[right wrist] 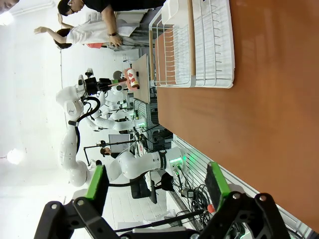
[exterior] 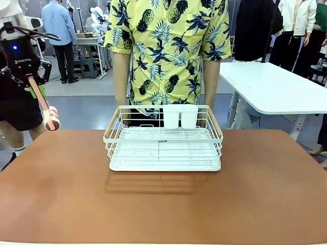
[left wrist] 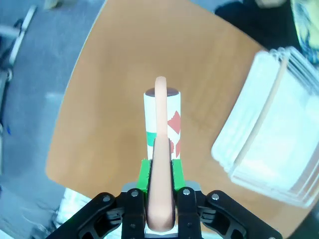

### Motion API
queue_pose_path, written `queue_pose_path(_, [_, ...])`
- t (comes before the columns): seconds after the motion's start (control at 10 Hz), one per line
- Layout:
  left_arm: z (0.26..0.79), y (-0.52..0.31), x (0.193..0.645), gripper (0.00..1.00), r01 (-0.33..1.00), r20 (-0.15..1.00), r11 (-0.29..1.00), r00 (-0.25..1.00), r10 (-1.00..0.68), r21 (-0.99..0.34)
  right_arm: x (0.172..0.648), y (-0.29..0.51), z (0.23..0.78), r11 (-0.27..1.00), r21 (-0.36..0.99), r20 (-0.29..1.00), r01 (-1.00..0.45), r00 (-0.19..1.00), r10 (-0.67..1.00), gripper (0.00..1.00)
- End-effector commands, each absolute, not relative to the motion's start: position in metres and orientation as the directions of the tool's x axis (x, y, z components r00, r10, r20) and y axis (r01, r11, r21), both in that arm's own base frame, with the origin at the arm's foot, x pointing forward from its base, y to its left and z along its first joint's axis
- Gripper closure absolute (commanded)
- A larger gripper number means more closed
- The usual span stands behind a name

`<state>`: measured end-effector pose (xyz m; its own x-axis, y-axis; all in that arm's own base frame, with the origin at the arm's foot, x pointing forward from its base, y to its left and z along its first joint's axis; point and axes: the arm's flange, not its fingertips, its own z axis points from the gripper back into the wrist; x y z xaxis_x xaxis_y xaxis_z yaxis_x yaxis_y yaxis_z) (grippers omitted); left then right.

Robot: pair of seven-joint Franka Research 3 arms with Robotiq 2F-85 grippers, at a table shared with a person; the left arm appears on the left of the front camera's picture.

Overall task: Clean the table.
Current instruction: Place the Lint Roller down when the Dish drying rack is positioned in the middle of the table.

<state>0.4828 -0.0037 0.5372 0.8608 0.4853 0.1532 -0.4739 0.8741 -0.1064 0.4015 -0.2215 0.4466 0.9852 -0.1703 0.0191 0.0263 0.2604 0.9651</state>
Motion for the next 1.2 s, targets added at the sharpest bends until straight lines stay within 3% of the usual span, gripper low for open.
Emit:
queue_pose_path(0.0, [0.530, -0.014, 0.500, 0.79, -0.770, 0.172, 0.624, 0.602, 0.779, -0.133, 0.401, -0.221, 0.449, 0.258, 0.966, 0.024, 0.021, 0.985, -0.168, 0.00])
queue_pose_path(0.1, [0.521, -0.017, 0.507, 0.79, -0.835, 0.172, 0.524, 0.498, 0.850, -0.168, 0.401, -0.221, 0.449, 0.258, 0.966, 0.024, 0.021, 0.985, -0.168, 0.00])
queue_pose_path(0.3, [0.506, -0.009, 0.530, 0.79, -0.897, 0.110, 0.201, 0.171, 0.979, -0.394, 0.401, -0.221, 0.449, 0.258, 0.966, 0.024, 0.021, 0.985, -0.168, 0.00])
queue_pose_path(0.4, [0.491, -0.006, 0.537, 0.79, -0.900, 0.120, 0.143, 0.102, 0.987, -0.412, 0.401, -0.221, 0.449, 0.258, 0.966, 0.024, 0.021, 0.985, -0.168, 0.00])
queue_pose_path(0.8, [0.449, 0.007, 0.539, 0.79, -0.872, 0.041, 0.093, 0.084, 0.996, -0.481, 0.401, -0.221, 0.449, 0.258, 0.966, 0.024, 0.021, 0.985, -0.168, 0.00])
queue_pose_path(1.1, [0.408, 0.015, 0.541, 0.79, -0.846, 0.059, 0.094, 0.074, 0.996, -0.526, 0.401, -0.221, 0.449, 0.258, 0.966, 0.024, 0.021, 0.985, -0.168, 0.00])
